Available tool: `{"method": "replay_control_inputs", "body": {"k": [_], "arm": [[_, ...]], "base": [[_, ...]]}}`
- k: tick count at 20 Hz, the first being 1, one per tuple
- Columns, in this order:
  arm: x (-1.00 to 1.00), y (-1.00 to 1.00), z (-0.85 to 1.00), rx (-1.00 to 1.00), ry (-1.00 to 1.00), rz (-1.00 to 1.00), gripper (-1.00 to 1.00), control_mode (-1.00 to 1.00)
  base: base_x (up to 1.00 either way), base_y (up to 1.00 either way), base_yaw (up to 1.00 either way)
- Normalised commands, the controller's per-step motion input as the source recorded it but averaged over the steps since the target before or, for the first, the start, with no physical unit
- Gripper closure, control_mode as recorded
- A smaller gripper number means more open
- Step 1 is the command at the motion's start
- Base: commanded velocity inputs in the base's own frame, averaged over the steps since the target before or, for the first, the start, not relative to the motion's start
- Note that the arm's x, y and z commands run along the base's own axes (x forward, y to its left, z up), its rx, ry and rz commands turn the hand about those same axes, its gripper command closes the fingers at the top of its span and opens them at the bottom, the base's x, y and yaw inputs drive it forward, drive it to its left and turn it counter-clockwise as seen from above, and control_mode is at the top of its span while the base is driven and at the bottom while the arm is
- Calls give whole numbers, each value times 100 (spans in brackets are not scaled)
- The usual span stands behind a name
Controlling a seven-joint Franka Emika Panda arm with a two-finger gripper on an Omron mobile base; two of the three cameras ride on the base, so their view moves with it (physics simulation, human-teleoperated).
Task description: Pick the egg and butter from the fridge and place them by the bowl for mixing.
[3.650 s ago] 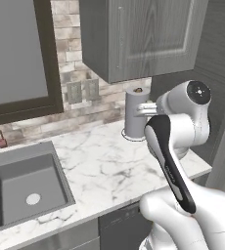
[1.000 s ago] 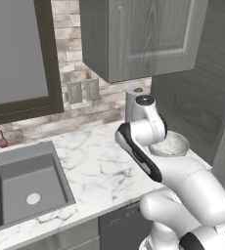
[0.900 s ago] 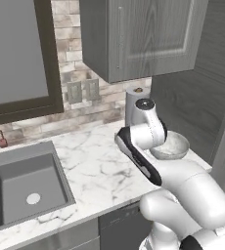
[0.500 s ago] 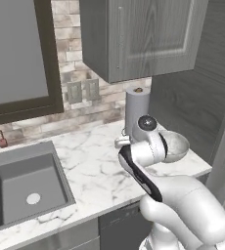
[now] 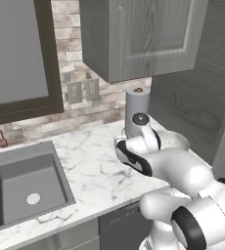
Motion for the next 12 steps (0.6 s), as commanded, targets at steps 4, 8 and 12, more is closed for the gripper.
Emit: {"method": "replay_control_inputs", "body": {"k": [4, 8, 12], "arm": [[32, -1, -24, -1, 12, -9, 100, -100], [24, 0, -32, -2, 0, -8, 100, -100], [23, -4, -32, -1, 0, -10, 100, -100]], "base": [[0, 0, 0], [0, 0, 0], [0, 0, 0]]}}
